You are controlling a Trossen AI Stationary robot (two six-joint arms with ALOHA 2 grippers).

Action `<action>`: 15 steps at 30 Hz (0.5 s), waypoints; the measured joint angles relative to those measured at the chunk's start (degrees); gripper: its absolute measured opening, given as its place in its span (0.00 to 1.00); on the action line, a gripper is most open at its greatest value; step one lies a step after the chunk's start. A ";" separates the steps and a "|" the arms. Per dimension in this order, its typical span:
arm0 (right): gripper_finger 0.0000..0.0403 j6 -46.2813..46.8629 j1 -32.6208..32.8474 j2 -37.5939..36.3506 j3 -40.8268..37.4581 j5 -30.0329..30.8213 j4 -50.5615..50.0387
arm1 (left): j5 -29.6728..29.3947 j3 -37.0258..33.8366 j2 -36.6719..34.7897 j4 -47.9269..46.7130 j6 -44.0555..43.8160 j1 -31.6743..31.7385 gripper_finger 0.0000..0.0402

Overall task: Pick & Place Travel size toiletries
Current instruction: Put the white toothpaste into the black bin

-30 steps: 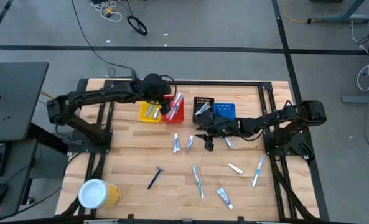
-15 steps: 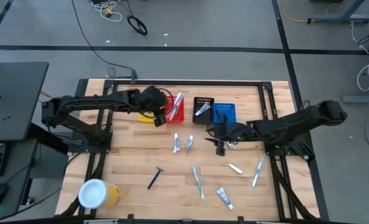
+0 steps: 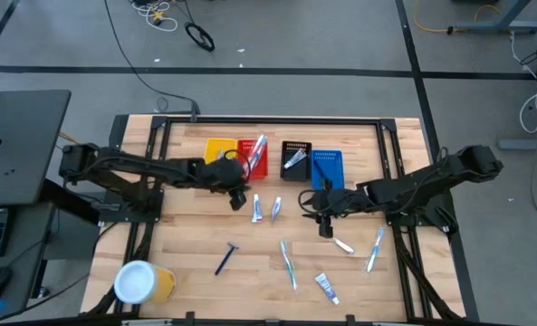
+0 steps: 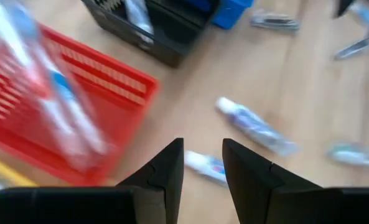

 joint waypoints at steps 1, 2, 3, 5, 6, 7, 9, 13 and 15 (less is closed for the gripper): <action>0.45 -1.26 0.00 1.21 0.00 -0.33 2.01 | 0.34 -1.09 0.00 1.59 -1.26 -1.01 0.29; 0.44 -2.61 0.00 2.60 0.00 -0.72 4.61 | 0.52 -2.07 0.00 2.85 -1.83 -1.95 0.29; 0.44 -4.07 0.04 4.06 0.00 -1.38 7.09 | 0.53 -2.81 0.00 3.84 -2.10 -2.84 0.29; 0.44 -6.90 0.02 7.51 0.00 -3.58 12.55 | -0.02 -3.67 0.00 4.60 -2.84 -4.24 0.29; 0.44 -8.01 0.02 9.27 0.00 -4.48 14.94 | -0.65 -4.02 0.00 4.87 -3.36 -4.84 0.29; 0.44 -8.94 0.02 10.99 -0.01 -5.06 17.36 | -1.53 -4.38 0.00 4.97 -3.92 -5.26 0.29; 0.44 -9.63 0.04 14.62 0.00 -5.49 23.53 | -3.85 -5.05 0.00 5.51 -4.87 -5.91 0.29; 0.44 -13.94 -0.05 20.42 0.00 -8.14 34.09 | -6.13 -5.46 0.00 5.92 -5.28 -6.39 0.29; 0.44 -15.95 -0.20 22.39 0.65 -8.48 35.84 | -6.13 -5.73 0.00 5.94 -5.30 -6.42 0.29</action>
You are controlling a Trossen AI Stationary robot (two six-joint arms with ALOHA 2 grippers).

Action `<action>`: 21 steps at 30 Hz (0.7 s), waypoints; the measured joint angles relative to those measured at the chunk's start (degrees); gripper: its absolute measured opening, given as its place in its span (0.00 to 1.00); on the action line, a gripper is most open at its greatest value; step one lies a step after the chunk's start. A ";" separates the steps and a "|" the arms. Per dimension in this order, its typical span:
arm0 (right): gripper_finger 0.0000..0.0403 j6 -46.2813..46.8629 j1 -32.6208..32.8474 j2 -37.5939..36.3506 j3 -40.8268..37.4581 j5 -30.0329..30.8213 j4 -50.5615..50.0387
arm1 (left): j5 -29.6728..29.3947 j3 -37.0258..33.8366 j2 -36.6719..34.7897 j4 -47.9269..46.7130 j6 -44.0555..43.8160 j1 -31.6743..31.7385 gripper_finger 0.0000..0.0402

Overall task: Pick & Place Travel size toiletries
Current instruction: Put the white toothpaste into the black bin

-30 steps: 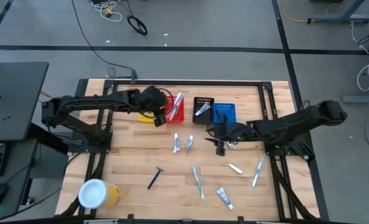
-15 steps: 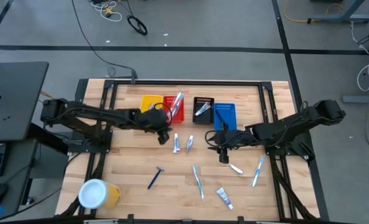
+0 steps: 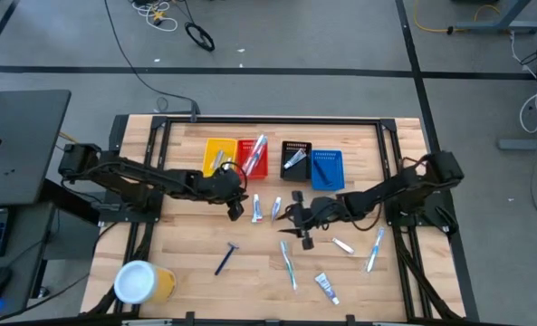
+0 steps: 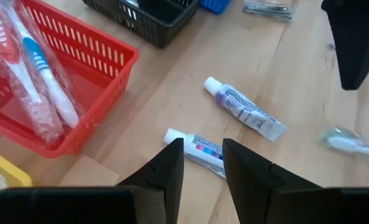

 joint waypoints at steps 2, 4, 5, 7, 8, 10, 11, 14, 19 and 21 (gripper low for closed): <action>0.44 -1.74 -0.30 1.39 2.04 -0.14 -2.42 | 0.02 0.00 0.00 0.15 0.00 0.02 0.29; 0.44 -3.99 -0.71 2.75 5.34 -0.14 -7.55 | 0.17 0.00 0.00 0.14 -0.45 0.02 0.29; 0.44 -5.48 -1.02 3.32 7.11 -0.14 -10.42 | 0.17 0.00 0.00 0.06 -0.81 0.02 0.29; 0.44 -7.47 -1.74 4.52 11.16 -0.26 -16.54 | 0.18 0.00 0.00 0.04 -1.35 0.02 0.29; 0.44 -8.26 -2.30 5.08 12.94 -1.30 -19.57 | 0.20 0.00 0.00 0.02 -1.65 0.02 0.29; 0.44 -9.62 -3.73 6.20 15.88 -5.06 -25.00 | 0.22 0.00 0.00 0.19 -2.16 0.02 0.29; 0.44 -10.13 -4.50 6.83 17.07 -7.06 -26.78 | 0.24 0.00 0.00 0.07 -2.19 0.02 0.29; 0.44 -10.53 -6.46 7.73 18.73 -10.19 -28.49 | 0.24 0.00 0.00 -0.10 -2.17 0.02 0.29; 0.44 -12.27 -9.18 7.93 18.84 -10.90 -29.28 | 0.26 0.00 0.00 -0.27 -2.11 0.02 0.29; 0.44 -12.22 -10.07 7.93 18.84 -13.27 -29.22 | 0.26 0.00 0.00 -0.29 -1.90 0.02 0.29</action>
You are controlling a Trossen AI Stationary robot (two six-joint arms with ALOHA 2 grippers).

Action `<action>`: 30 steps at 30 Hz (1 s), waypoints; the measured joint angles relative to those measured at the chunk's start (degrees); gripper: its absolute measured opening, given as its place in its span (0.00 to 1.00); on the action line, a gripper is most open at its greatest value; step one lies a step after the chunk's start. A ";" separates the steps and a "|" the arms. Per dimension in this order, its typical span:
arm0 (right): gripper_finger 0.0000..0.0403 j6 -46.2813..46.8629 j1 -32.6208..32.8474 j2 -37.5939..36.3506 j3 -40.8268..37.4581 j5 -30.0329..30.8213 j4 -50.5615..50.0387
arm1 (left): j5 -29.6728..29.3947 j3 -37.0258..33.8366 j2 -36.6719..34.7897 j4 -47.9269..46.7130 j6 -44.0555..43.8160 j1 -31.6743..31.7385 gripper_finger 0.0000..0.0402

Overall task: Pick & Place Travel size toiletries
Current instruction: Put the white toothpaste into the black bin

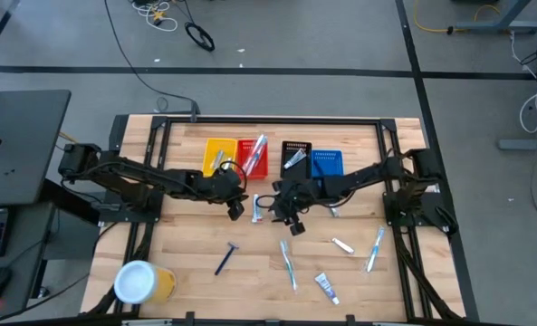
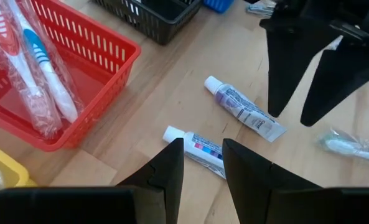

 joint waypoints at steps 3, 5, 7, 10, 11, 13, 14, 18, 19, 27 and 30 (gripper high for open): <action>0.44 0.39 -0.37 0.57 0.00 -2.27 0.55 | 0.00 0.00 0.00 -0.04 0.01 0.00 0.29; 0.44 0.39 -0.35 1.19 -0.07 -2.35 0.20 | 0.01 0.00 0.00 -0.07 0.00 0.00 0.29; 0.44 0.41 -0.35 2.18 -0.04 -2.75 1.12 | 0.01 0.00 0.00 -0.11 0.02 0.00 0.29; 0.44 0.22 -0.35 3.92 -0.06 -2.83 1.32 | 0.00 0.00 0.00 -0.10 0.12 0.00 0.29; 0.44 0.07 -0.35 4.31 -0.07 -2.80 1.22 | 0.01 0.00 0.00 -0.09 0.56 0.00 0.29; 0.44 -0.01 -0.35 5.01 -0.07 -2.03 1.99 | 0.00 0.00 0.00 -0.09 1.25 0.00 0.29; 0.44 -0.06 -0.35 5.22 -0.07 -1.23 1.89 | 0.01 0.00 0.00 -0.11 1.38 0.00 0.29; 0.41 -1.43 -0.37 5.38 -0.07 0.78 1.66 | 0.00 0.00 0.00 -0.11 1.51 0.00 0.29; 0.40 -1.57 -0.37 5.38 -0.07 0.79 1.60 | 0.00 0.00 0.00 -0.11 1.51 0.00 0.29; 0.24 -1.89 -0.35 5.38 -0.07 2.74 -1.28 | 0.00 0.00 0.00 -0.13 3.39 0.00 0.29; 0.20 -2.59 -0.35 5.38 -0.07 3.82 -1.16 | 0.00 0.00 0.00 -0.11 3.56 0.00 0.29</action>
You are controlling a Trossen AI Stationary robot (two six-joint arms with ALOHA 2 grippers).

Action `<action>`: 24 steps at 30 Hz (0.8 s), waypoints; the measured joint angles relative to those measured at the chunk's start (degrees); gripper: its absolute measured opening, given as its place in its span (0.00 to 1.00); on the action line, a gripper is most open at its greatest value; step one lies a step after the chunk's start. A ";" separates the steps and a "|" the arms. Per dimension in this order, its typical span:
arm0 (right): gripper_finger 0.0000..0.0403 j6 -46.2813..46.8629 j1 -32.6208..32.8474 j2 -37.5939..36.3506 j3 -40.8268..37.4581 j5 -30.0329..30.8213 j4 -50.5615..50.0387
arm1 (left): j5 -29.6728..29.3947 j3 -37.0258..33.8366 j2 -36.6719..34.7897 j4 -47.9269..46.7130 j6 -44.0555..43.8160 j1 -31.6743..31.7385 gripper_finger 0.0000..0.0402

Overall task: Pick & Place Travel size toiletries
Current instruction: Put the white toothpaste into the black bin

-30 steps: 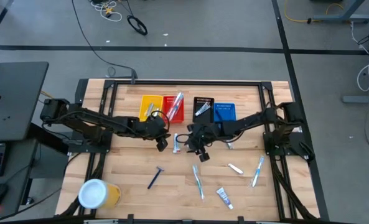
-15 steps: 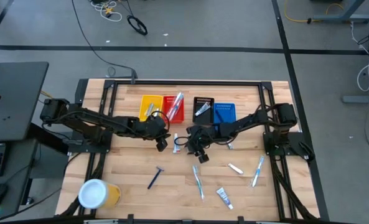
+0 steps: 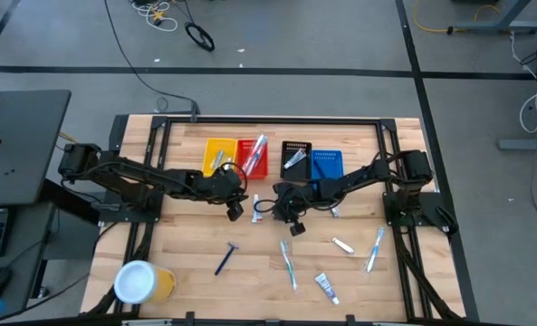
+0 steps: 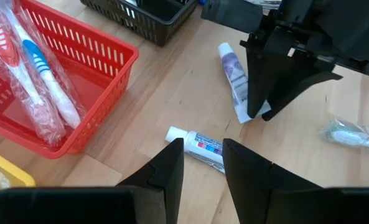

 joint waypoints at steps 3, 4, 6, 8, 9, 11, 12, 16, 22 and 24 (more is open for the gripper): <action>0.18 -0.16 -0.02 0.00 0.00 0.61 0.91 | 0.00 0.00 0.00 -0.02 -0.02 0.00 0.29; 0.16 -0.21 0.00 0.00 0.00 1.46 1.07 | 0.00 0.00 0.00 -0.02 -0.02 0.00 0.29; 0.12 -0.92 0.00 -0.01 0.00 4.01 0.94 | 0.00 0.00 0.00 -0.02 -0.02 0.00 0.29; 0.07 -1.26 0.00 -0.05 0.00 5.74 0.89 | 0.00 0.00 0.00 -0.02 -0.02 0.00 0.29; 0.04 -1.26 -0.05 -0.09 0.00 5.98 0.98 | 0.00 0.00 0.00 -0.02 -0.01 0.02 0.29; 0.02 -1.24 -0.26 -0.13 0.00 5.88 1.00 | 0.00 0.00 0.00 0.00 0.41 0.00 0.29; 0.02 -1.11 -0.31 -0.13 0.01 5.70 1.00 | 0.00 0.00 0.00 0.00 0.57 0.00 0.29; 0.01 -1.03 -0.35 -0.13 0.01 5.66 1.12 | 0.00 0.01 0.00 0.00 0.72 0.00 0.29; 0.01 0.51 -0.33 -1.58 0.30 6.93 0.63 | 0.00 0.00 0.00 0.00 0.48 0.00 0.29; 0.00 0.75 -0.33 -3.08 0.39 7.00 0.56 | 0.00 0.00 0.00 0.00 0.46 0.00 0.29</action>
